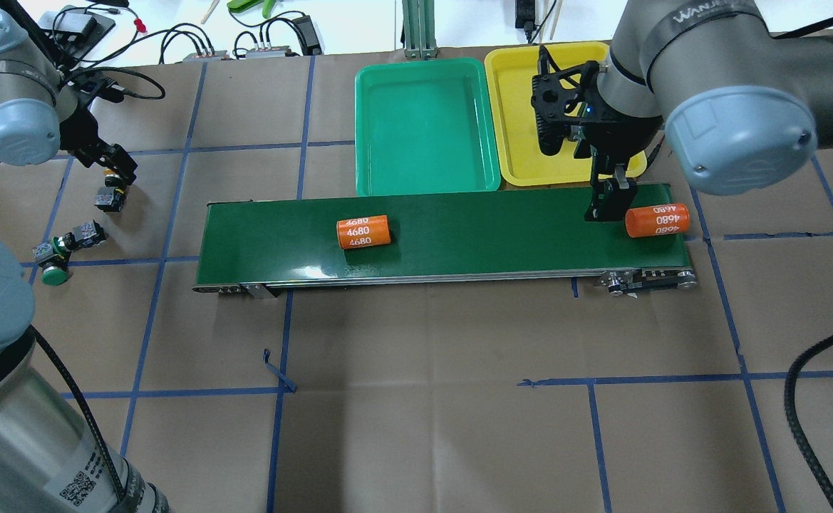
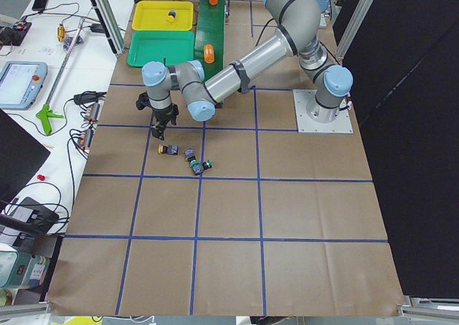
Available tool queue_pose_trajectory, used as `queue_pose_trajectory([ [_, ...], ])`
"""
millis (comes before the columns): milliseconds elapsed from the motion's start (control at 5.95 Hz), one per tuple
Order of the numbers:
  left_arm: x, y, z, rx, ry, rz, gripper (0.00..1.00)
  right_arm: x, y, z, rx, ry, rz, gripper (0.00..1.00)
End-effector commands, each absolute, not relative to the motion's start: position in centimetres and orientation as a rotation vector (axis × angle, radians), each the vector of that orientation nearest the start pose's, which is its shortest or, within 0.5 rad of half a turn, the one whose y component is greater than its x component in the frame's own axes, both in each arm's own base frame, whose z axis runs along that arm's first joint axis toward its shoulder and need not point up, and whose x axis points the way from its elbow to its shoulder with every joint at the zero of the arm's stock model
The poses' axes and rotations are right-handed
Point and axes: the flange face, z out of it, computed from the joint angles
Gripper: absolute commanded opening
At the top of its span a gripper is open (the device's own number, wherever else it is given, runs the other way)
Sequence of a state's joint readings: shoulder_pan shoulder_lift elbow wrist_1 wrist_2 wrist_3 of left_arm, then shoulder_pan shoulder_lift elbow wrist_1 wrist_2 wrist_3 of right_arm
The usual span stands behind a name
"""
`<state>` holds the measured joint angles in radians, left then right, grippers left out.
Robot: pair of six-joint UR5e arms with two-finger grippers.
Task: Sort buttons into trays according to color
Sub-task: 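Set cylinder beside belt with right gripper while left grasps yellow-capped button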
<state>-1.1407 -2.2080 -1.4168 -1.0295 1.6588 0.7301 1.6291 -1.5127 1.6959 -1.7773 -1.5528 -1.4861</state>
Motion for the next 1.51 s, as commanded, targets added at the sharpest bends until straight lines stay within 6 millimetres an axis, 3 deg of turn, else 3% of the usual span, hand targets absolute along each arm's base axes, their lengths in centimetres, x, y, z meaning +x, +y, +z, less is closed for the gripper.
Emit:
queue_pose_trajectory([
  [0, 19.4, -69.8, 19.6, 0.149, 3.046, 0.035, 0.94, 16.4, -50.1, 42.2, -2.180, 2.268, -0.049, 1.00],
  [336, 19.8, -69.7, 18.5, 0.142, 3.050, 0.059, 0.74, 16.5, -49.9, 42.1, -2.172, 2.256, -0.041, 1.00],
  [504, 19.8, -69.8, 17.9, 0.141, 3.053, 0.072, 0.48, 16.5, -49.9, 42.0, -2.172, 2.256, -0.045, 1.00],
  [840, 19.8, -69.7, 17.7, 0.143, 3.054, 0.076, 0.23, 16.5, -50.0, 41.7, -2.164, 2.269, -0.052, 1.00],
  [1008, 19.8, -69.7, 17.8, 0.143, 3.053, 0.072, 0.04, 16.5, -49.9, 41.7, -2.096, 2.322, -0.044, 1.00],
  [1176, 19.2, -69.7, 20.0, 0.162, 3.047, 0.040, 0.00, 16.6, -49.9, 41.7, -2.091, 2.325, -0.045, 1.00],
  [1344, 16.9, -68.9, 24.1, 0.269, 3.032, 0.016, 0.00, 16.6, -49.9, 41.7, -2.091, 2.324, -0.047, 1.00],
])
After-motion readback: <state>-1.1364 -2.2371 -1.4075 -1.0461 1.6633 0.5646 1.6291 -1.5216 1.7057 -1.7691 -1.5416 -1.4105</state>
